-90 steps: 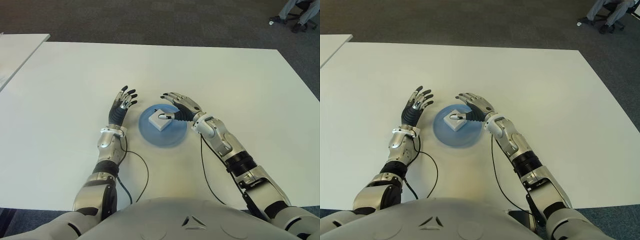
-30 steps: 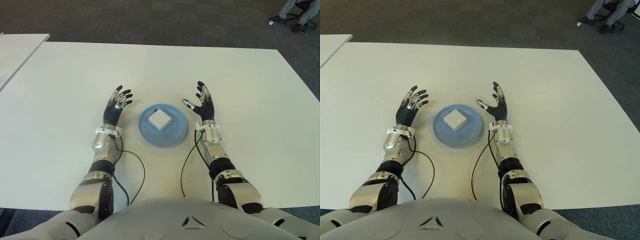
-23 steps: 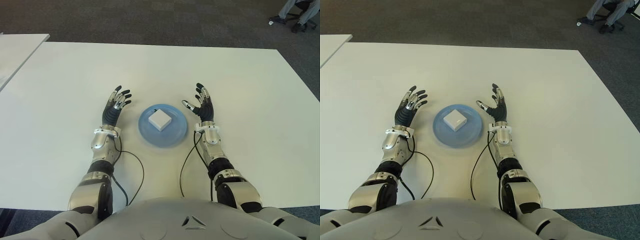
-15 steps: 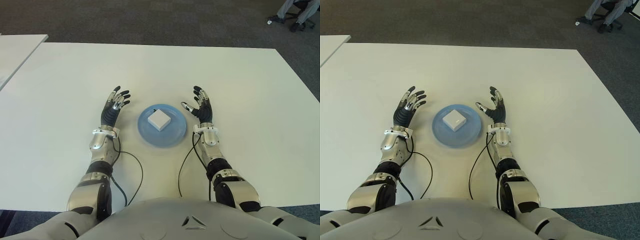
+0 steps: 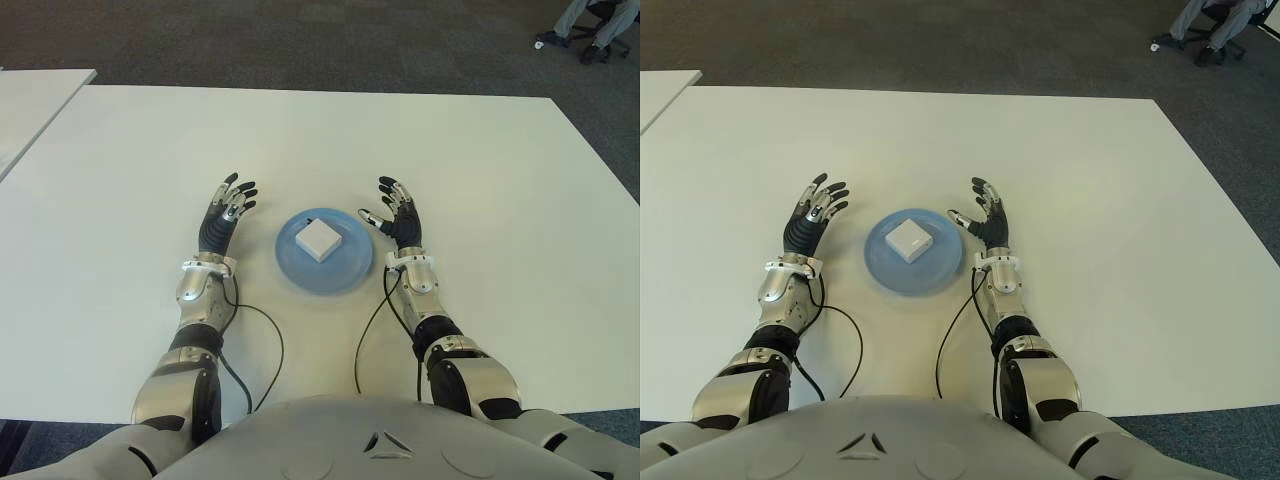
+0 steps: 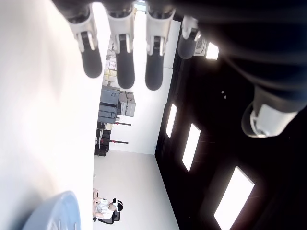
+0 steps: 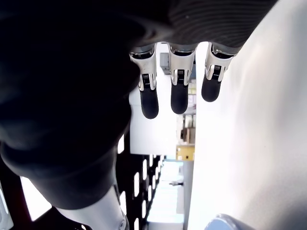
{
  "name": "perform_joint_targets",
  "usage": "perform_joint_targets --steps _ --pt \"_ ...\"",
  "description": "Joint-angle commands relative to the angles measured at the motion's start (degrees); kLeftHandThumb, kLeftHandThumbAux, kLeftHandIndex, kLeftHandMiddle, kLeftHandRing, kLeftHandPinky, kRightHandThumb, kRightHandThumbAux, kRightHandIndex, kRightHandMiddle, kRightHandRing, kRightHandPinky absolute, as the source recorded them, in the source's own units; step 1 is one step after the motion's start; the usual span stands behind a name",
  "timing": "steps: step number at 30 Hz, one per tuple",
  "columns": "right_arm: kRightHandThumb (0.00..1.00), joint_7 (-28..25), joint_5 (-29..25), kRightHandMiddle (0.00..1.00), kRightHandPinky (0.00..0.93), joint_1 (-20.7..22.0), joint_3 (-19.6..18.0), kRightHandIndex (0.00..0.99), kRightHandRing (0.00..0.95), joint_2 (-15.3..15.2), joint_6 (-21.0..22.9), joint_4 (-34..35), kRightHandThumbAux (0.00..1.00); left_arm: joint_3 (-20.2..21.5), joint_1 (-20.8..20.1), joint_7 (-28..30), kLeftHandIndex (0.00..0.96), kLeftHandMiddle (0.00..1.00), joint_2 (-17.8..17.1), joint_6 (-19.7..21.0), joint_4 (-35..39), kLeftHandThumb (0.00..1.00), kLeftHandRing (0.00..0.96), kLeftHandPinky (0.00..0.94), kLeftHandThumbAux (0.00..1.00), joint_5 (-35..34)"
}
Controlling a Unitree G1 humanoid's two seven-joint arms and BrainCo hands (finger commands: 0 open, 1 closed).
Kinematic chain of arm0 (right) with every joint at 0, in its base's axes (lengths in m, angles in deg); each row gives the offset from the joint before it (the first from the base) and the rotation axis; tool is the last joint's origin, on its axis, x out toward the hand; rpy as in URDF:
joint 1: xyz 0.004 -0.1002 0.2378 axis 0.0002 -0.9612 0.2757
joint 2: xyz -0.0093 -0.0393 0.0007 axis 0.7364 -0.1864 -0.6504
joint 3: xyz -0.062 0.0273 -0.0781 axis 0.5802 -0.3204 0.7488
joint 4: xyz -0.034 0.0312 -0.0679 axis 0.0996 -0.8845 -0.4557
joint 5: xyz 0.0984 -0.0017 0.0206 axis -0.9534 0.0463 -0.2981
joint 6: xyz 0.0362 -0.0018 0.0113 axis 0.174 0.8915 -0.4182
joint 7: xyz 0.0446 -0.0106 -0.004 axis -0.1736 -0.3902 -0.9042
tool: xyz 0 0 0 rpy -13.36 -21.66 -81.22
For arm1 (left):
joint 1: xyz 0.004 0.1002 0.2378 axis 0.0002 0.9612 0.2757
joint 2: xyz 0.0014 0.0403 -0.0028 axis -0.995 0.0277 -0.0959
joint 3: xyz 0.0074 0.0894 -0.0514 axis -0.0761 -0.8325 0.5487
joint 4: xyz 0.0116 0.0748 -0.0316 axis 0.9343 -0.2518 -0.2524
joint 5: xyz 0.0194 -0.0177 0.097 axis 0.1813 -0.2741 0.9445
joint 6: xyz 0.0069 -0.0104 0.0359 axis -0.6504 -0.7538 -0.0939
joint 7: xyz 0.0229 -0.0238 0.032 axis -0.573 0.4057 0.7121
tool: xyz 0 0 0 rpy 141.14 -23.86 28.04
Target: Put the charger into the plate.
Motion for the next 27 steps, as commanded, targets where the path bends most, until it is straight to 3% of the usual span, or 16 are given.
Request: perform_joint_targets --steps 1,10,27 --pt "0.000 -1.11 -0.51 0.161 0.122 -1.03 0.06 0.171 0.122 -0.22 0.97 -2.06 0.897 0.45 2.32 -0.55 0.086 0.217 0.30 1.04 -0.12 0.000 0.211 0.191 0.459 -0.39" --pt "0.000 -3.29 0.28 0.116 0.101 -1.08 1.20 0.117 0.094 -0.95 4.31 -1.93 0.846 0.40 3.16 -0.80 0.077 0.211 0.32 1.87 1.34 0.000 0.209 0.192 0.458 -0.34" --pt "0.005 -5.48 -2.41 0.020 0.046 -1.84 0.49 0.001 0.026 0.50 20.92 4.15 0.732 -0.72 5.06 -0.82 0.050 0.171 -0.77 4.19 4.55 0.000 0.164 0.137 0.479 0.48"
